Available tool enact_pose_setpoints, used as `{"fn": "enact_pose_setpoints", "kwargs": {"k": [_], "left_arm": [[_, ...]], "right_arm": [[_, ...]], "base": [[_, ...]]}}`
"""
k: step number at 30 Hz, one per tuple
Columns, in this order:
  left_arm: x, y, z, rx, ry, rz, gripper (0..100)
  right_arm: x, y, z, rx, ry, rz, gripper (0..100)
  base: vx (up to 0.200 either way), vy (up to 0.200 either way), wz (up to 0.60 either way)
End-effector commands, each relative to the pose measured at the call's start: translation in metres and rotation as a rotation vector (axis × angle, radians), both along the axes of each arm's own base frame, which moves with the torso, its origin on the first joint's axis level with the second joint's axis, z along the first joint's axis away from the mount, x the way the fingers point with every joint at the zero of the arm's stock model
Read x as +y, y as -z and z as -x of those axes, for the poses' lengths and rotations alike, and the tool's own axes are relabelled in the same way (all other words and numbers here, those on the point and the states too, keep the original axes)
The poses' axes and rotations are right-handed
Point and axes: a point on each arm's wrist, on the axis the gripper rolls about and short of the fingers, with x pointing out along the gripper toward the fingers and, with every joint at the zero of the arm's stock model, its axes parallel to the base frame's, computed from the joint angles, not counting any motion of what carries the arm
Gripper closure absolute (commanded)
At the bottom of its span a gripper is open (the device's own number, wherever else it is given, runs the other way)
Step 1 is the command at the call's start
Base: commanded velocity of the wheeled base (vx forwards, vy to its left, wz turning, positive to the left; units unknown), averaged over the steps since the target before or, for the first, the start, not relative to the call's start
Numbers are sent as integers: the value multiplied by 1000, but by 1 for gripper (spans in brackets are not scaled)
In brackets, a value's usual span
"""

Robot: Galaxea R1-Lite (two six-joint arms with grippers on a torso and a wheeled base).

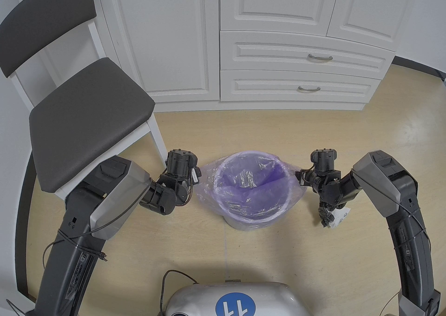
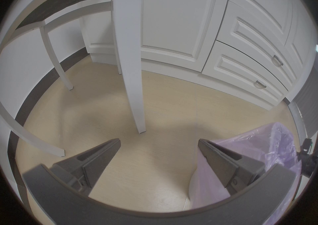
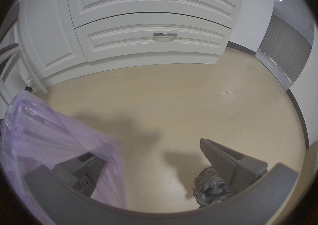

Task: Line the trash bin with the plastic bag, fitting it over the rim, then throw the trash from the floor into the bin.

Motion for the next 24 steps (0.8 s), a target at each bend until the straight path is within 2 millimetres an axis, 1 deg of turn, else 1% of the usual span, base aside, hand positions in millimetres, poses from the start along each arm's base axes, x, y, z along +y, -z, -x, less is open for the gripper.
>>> {"fn": "enact_pose_setpoints", "kwargs": {"k": [1, 5, 7, 9, 10, 11, 12, 13, 16, 19, 20, 24], "left_arm": [[2, -20, 5, -12, 0, 6, 0], [1, -26, 10, -7, 8, 0, 0], [-3, -37, 17, -9, 23, 1, 0], [-6, -43, 25, -4, 42, 1, 0], [-6, -45, 28, -1, 47, -6, 0], [-6, -45, 28, -1, 47, -6, 0], [-5, -49, 32, -3, 62, -30, 0], [-5, -51, 34, -2, 69, -41, 0], [-3, -56, 39, 3, 75, -57, 0], [-1, -59, 43, 10, 83, -68, 0], [0, -62, 47, 14, 94, -75, 0], [1, -68, 55, 25, 130, -68, 0]], "right_arm": [[-2, -17, 9, -5, -4, -7, 0], [-3, -26, 15, -2, -6, -10, 0], [-5, -43, 19, -18, -8, -13, 0], [-6, -58, 27, -19, -12, -11, 0], [-6, -63, 31, -15, -14, -9, 0], [-6, -63, 31, -15, -14, -9, 0], [-5, -76, 41, -15, -32, -10, 0], [-4, -80, 45, -15, -40, -12, 0], [-4, -86, 52, -7, -56, -10, 0], [-5, -87, 56, 3, -63, 7, 0], [-6, -88, 60, 12, -69, 21, 0], [-10, -92, 68, 26, -84, 33, 0]], "base": [[0, 0, 0], [0, 0, 0], [0, 0, 0], [0, 0, 0], [0, 0, 0], [0, 0, 0], [0, 0, 0], [0, 0, 0], [0, 0, 0], [0, 0, 0], [0, 0, 0], [0, 0, 0]]}}
